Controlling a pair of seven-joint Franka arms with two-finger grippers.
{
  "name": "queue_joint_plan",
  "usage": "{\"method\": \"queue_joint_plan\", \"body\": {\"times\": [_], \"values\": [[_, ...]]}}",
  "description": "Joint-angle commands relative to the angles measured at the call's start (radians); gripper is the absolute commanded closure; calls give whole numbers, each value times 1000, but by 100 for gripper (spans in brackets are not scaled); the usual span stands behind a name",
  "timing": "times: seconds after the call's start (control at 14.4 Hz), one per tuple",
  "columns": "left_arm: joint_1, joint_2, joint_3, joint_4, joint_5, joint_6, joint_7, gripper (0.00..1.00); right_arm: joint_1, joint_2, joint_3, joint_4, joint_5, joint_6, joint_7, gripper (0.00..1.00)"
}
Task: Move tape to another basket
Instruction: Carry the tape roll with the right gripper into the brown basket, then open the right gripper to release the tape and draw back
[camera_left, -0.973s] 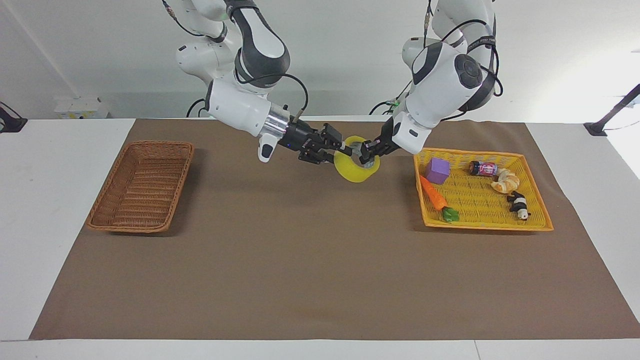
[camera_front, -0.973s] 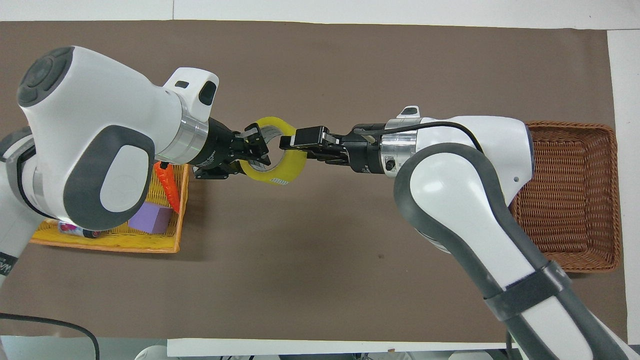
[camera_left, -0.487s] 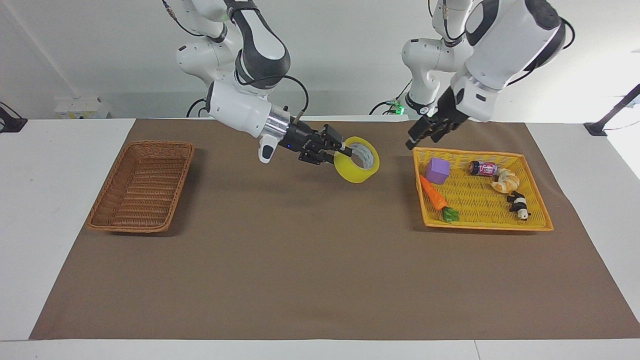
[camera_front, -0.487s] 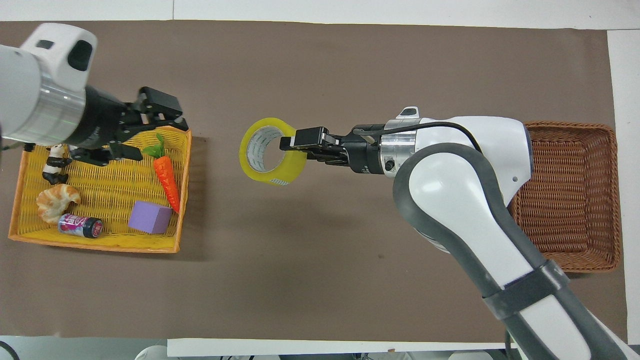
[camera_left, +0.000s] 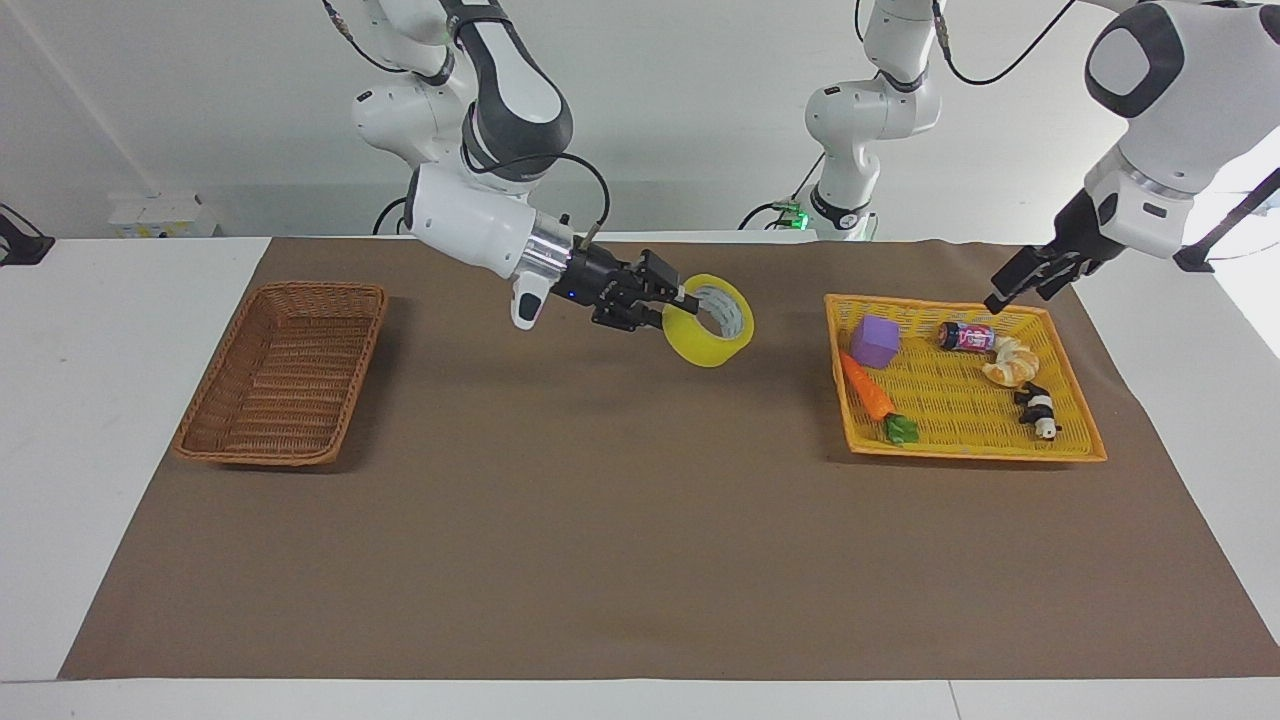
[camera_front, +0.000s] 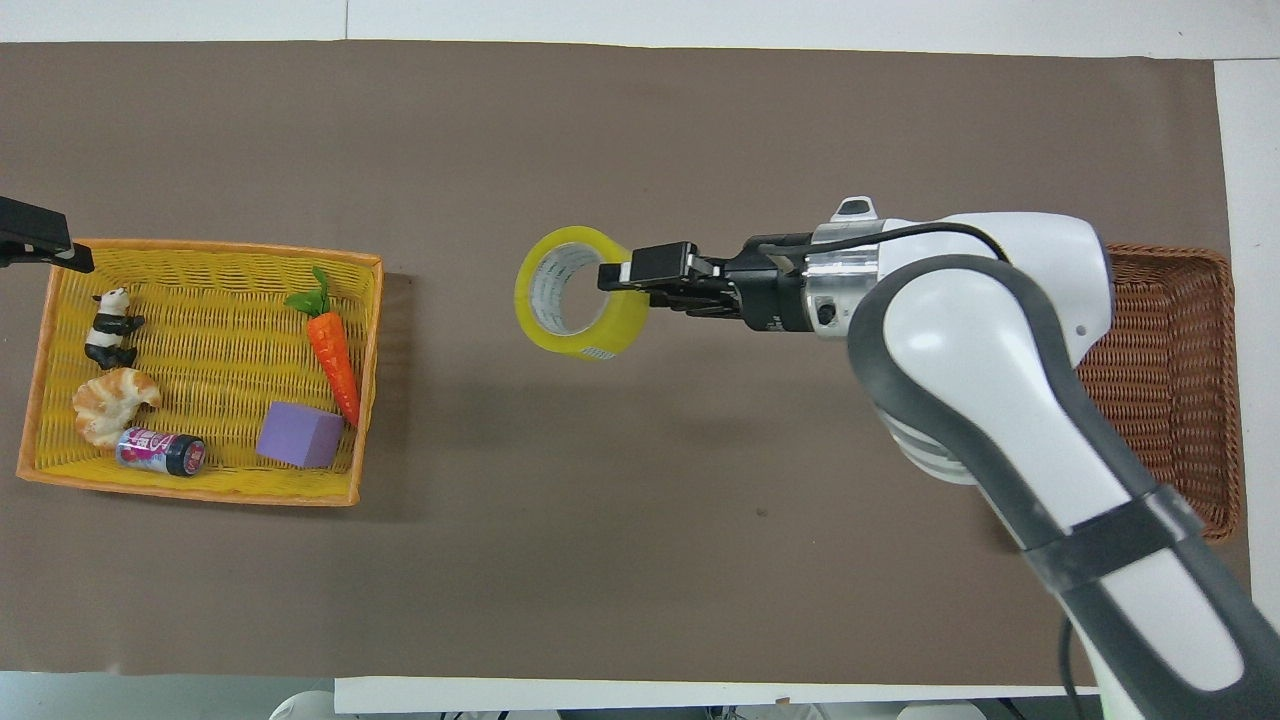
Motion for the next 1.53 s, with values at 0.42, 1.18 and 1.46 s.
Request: {"method": "queue_joint_plan", "body": {"times": [0.42,1.18,1.46], "values": [[-10,-10,-15,-9,30,-13,9,1,-712,-46,4,-14,-408,-586,-370,100],[-47,2,-29,38,33,-17,15,1,-1049,192,7,72,-616,-668,-799,100],[-208,14,77,75,103,-85,23,1,-1029,227,15,77,-611,-612,-799,100]]}}
